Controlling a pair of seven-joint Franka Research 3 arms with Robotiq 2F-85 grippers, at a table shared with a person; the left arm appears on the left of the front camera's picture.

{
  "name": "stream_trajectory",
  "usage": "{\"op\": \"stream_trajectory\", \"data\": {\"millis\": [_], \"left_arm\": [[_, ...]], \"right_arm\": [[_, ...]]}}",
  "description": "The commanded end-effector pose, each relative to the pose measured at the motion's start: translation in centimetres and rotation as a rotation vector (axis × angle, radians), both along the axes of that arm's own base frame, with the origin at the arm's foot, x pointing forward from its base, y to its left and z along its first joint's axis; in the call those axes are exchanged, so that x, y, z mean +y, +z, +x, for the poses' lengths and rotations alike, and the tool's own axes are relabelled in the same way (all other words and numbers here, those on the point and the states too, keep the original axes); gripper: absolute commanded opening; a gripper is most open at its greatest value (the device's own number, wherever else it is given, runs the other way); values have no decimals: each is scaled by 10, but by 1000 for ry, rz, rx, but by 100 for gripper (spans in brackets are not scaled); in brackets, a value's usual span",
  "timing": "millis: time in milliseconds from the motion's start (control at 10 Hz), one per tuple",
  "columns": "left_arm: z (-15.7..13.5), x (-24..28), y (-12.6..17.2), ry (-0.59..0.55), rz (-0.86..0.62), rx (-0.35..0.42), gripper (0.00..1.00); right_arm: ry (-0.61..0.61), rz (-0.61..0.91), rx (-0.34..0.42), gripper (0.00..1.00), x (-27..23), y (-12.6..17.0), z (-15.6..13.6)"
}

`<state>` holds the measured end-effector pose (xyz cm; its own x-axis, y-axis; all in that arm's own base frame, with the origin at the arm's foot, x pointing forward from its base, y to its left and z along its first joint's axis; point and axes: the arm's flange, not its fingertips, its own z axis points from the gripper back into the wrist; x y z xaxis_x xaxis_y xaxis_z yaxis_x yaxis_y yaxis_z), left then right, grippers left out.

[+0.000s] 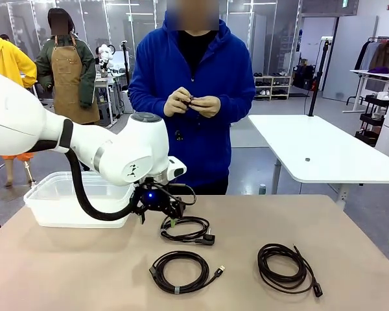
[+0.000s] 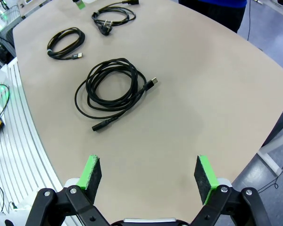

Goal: Organize and store the cables.
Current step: Place the Power Cable into the Organizing box.

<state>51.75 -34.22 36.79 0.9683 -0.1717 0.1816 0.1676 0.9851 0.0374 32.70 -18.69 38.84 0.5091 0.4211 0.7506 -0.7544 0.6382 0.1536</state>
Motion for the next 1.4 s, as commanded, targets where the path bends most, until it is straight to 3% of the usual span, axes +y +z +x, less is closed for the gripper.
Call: {"op": "stream_trajectory", "data": {"millis": [0, 700, 1000, 1300], "left_arm": [[12, -4, -9, 73, -27, 33, 100], [37, 3, -50, 115, -89, 28, 100], [45, 5, -52, 146, -116, 5, 100], [50, 2, -55, 154, -110, 29, 100]], "right_arm": [[-18, 9, 12, 100, 0, 2, 3], [-18, 9, 12, 100, 0, 2, 3], [-18, 9, 12, 100, 0, 2, 3], [-18, 9, 12, 100, 0, 2, 3]]}}
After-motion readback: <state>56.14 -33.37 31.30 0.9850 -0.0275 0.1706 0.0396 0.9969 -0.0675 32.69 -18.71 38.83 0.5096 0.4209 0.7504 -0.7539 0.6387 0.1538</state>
